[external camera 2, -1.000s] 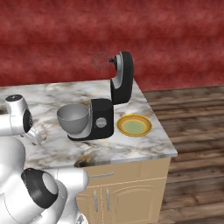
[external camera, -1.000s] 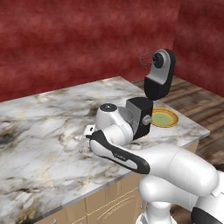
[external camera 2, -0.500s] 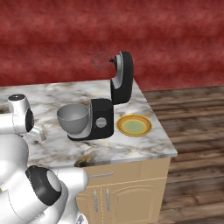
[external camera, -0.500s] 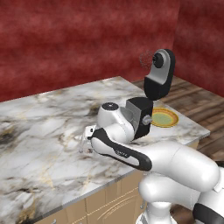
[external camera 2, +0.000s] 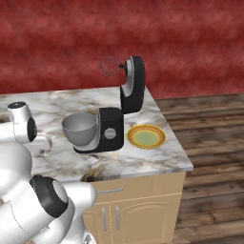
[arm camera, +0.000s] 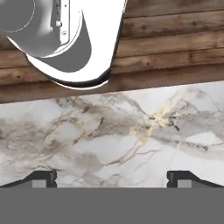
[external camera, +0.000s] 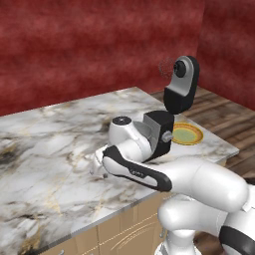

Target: Add butter and sugar cubes to the stand mixer bowl and then turn on the stand mixer to begin making frosting.

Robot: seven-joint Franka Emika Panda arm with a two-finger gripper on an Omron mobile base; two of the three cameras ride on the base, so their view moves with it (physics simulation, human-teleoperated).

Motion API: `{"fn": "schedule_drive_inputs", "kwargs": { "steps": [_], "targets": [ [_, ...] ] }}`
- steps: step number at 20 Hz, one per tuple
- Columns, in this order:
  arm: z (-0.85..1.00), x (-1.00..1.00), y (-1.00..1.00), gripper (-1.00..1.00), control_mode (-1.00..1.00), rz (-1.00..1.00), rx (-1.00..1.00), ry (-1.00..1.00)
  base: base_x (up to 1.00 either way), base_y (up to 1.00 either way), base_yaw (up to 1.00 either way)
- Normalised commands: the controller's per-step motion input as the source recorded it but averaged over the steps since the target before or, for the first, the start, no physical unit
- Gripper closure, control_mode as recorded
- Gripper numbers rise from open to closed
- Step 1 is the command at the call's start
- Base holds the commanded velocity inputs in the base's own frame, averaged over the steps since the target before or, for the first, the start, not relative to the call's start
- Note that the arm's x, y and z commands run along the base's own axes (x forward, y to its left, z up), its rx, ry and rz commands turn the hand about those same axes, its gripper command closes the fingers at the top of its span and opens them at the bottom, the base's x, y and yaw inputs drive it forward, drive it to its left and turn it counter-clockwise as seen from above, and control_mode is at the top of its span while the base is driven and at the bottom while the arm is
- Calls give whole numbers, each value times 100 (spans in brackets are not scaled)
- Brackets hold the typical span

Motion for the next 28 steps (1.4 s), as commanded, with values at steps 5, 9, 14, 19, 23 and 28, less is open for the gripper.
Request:
{"fn": "schedule_drive_inputs", "kwargs": {
  "steps": [5, 9, 14, 19, 23, 28],
  "targets": [
    [9, 0, 0, -100, -100, 26, -14, -12, 0, 0, 0],
    [1, 0, 0, -100, -100, 28, -7, -15, 0, 0, 0],
    [0, 2, 0, -100, -100, 29, -2, -9, 0, 0, 0],
    [0, 16, 0, -100, -100, 22, 0, 0, 0, 0, 0],
    [0, 33, 0, -100, -100, 12, 0, 4, 0, 0, 0],
    [0, 37, 6, -100, -100, 4, -2, 8, 0, 0, 0]
  ]
}}
